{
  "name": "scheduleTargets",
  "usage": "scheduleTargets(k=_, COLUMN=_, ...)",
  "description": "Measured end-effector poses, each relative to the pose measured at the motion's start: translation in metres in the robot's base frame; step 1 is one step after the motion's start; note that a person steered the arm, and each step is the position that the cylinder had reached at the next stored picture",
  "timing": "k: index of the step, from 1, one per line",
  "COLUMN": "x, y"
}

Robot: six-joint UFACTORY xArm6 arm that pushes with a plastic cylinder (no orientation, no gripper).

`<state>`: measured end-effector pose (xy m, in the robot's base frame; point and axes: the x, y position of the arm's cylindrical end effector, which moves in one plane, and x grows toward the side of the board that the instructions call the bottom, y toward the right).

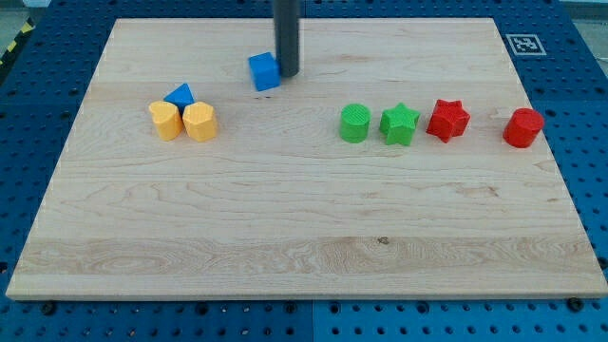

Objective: Move the blue cube above the yellow hexagon

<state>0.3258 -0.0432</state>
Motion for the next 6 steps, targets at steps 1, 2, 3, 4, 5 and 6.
scheduleTargets(k=1, x=0.039, y=-0.023)
scheduleTargets(k=2, x=0.022, y=-0.012)
scheduleTargets(k=3, x=-0.009, y=0.000)
scheduleTargets(k=4, x=-0.022, y=-0.024)
scheduleTargets(k=5, x=0.001, y=-0.045)
scheduleTargets(k=6, x=0.030, y=-0.052)
